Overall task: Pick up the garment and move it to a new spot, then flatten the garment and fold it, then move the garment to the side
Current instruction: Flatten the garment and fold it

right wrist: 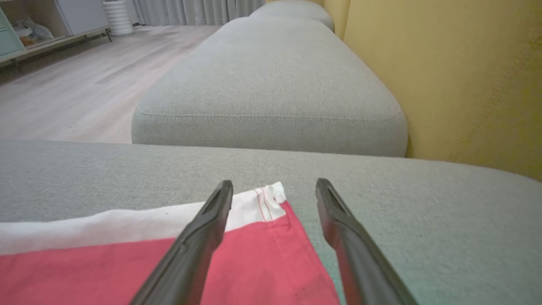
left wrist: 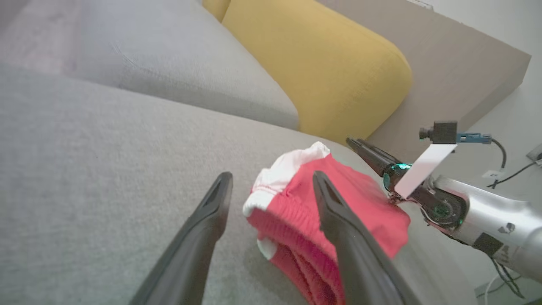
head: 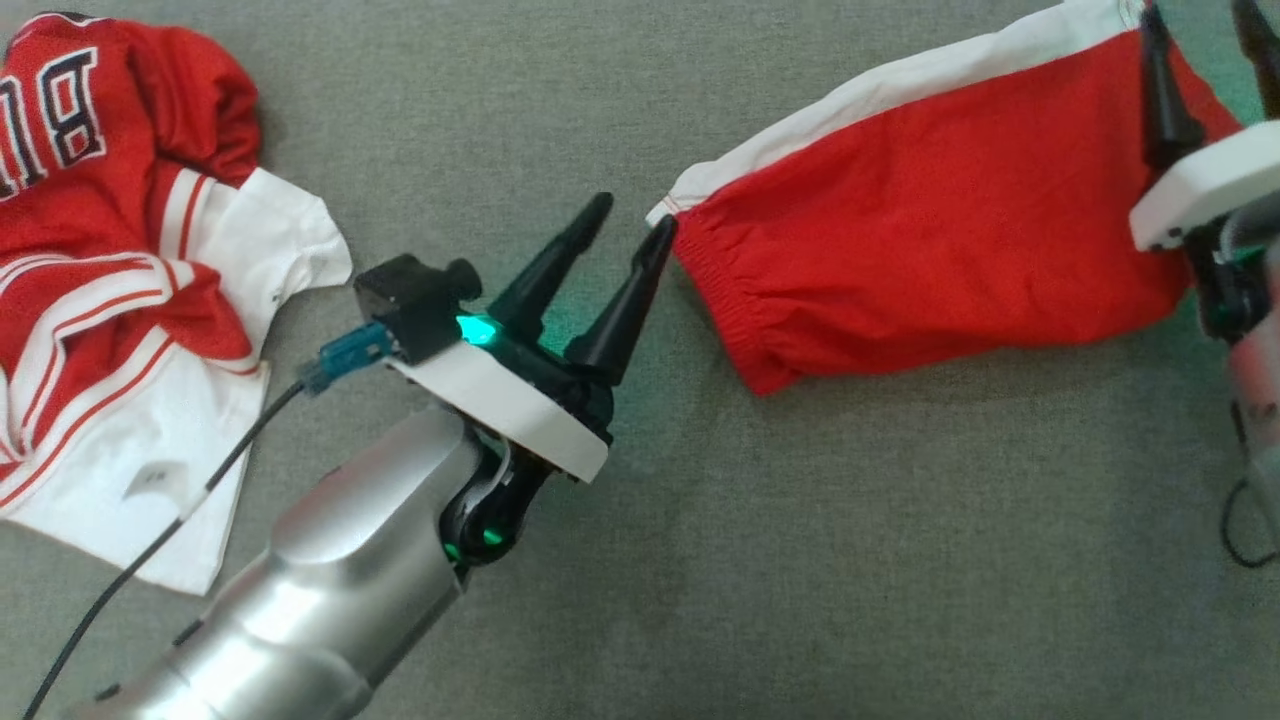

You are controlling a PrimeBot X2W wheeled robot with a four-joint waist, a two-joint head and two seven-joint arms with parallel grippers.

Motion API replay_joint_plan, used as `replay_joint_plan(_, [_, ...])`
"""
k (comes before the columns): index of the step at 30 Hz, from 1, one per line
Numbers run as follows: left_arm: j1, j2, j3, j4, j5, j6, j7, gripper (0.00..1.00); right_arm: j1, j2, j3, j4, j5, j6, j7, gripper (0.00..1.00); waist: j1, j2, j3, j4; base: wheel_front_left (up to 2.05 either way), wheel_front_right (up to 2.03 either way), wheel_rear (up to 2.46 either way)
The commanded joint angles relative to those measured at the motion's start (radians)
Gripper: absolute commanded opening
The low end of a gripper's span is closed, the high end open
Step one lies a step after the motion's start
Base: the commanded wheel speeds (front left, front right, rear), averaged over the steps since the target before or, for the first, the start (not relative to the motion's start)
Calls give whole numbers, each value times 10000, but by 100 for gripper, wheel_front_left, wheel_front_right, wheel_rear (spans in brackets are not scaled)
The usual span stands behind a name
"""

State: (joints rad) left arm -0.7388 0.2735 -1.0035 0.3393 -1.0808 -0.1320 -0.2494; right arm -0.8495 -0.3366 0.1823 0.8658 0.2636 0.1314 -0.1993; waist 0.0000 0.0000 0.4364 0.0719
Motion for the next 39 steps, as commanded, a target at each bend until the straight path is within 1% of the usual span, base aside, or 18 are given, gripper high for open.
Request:
replay_joint_plan(1, [205, 122, 811, -407, 685, 212, -120, 100, 86, -372, 212, -91, 386, -7, -4, 100, 0, 0, -69, 69, 0, 0, 0])
replay_joint_plan(3, [605, 31, 1534, -708, 1828, 764, -121, 100, 214, -721, 312, 85, 795, -7, 142, 100, 0, 0, -125, 162, 0, 0, 0])
replay_joint_plan(6, [1504, -260, 2853, -1508, 3742, 1754, -122, 100, 456, -1140, 558, 314, 1438, -7, 666, 100, 0, 0, -200, 317, 0, 0, 0])
replay_joint_plan(8, [2279, -578, 3723, -2194, 4740, 2151, -122, 100, 620, -1392, 824, 372, 1850, -7, 1075, 100, 0, 0, -232, 429, 0, 0, 0])
replay_joint_plan(11, [3380, -1037, 4699, -3141, 5902, 2269, -122, 100, 896, -1676, 1252, 425, 2520, -7, 1774, 100, 0, 0, -275, 624, 0, 0, 0])
replay_joint_plan(15, [4481, -1499, 5505, -3942, 6970, 2066, -123, 100, 1175, -1987, 1465, 705, 3198, -7, 2448, 100, 0, 0, -340, 856, 0, 0, 0])
replay_joint_plan(16, [4702, -1613, 5657, -4049, 7029, 1945, -123, 100, 1203, -2002, 1482, 781, 3292, -7, 2500, 96, 0, 0, -365, 882, 0, 0, 0])
replay_joint_plan(18, [4985, -1759, 5955, -4208, 7248, 1720, -123, 100, 1272, -1905, 1481, 930, 3571, -7, 2650, 31, 0, 0, -437, 899, 0, 0, 0])
replay_joint_plan(19, [5102, -1826, 6087, -4236, 7302, 1599, -123, 100, 1316, -1826, 1497, 968, 3749, -7, 2755, 0, 0, 0, -483, 892, 0, 0, 0])
replay_joint_plan(23, [5343, -2010, 6609, -4304, 7576, 1239, -123, 100, 1379, -1713, 1764, 808, 4223, -7, 2862, 0, 0, 0, -655, 701, 0, 0, 0])
replay_joint_plan(26, [5401, -2057, 6815, -4319, 7803, 1127, -123, 100, 1318, -1747, 1848, 754, 4300, -7, 2630, 0, 0, 0, -736, 523, 0, 0, 0])
replay_joint_plan(33, [5638, -2148, 7405, -4263, 8334, 891, -123, 100, 1221, -1790, 1965, 1007, 4289, -7, 1907, 0, 0, 0, -1122, -334, 0, 0, 0])
replay_joint_plan(39, [5723, -2188, 7684, -4237, 8593, 748, -124, 100, 1435, -2111, 1994, 1071, 4284, -7, 1359, 0, 0, 0, -1248, -871, 0, 0, 0])
